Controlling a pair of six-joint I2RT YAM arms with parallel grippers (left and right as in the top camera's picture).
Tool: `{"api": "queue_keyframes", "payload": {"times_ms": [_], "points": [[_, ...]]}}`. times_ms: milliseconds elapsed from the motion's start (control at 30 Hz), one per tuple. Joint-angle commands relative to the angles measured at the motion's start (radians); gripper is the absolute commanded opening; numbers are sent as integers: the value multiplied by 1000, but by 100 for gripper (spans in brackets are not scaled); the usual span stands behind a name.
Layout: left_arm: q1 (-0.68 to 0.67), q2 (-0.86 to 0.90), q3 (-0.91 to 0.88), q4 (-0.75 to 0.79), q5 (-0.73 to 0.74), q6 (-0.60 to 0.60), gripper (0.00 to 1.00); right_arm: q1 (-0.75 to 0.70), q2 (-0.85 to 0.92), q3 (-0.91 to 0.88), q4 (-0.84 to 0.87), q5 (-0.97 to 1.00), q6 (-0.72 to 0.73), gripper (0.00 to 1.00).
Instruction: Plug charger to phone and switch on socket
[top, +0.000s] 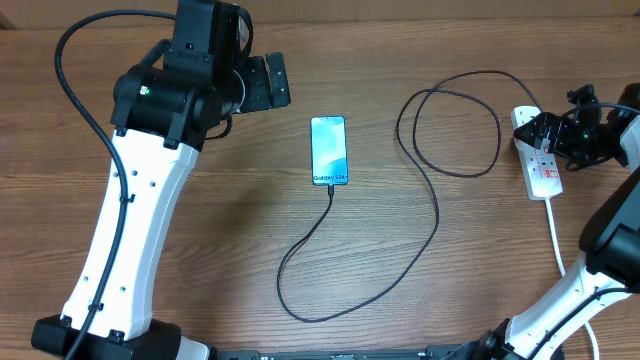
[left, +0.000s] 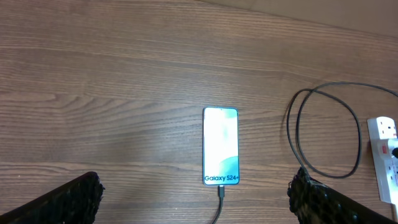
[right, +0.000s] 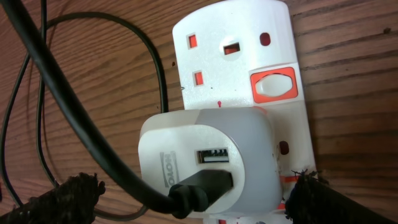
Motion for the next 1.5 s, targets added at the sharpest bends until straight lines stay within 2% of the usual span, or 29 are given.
{"api": "queue_keyframes", "payload": {"times_ms": [0, 867, 1267, 1467], "points": [[4, 8, 11, 0, 1, 18, 100, 9, 15, -31, -18, -58, 5, 100], [4, 8, 11, 0, 1, 18, 100, 75, 15, -31, -48, -51, 7, 100], [4, 8, 11, 0, 1, 18, 100, 62, 11, 21, -37, 187, 235, 100], [4, 8, 11, 0, 1, 18, 99, 62, -13, 108, -74, 209, 291, 100]]}}
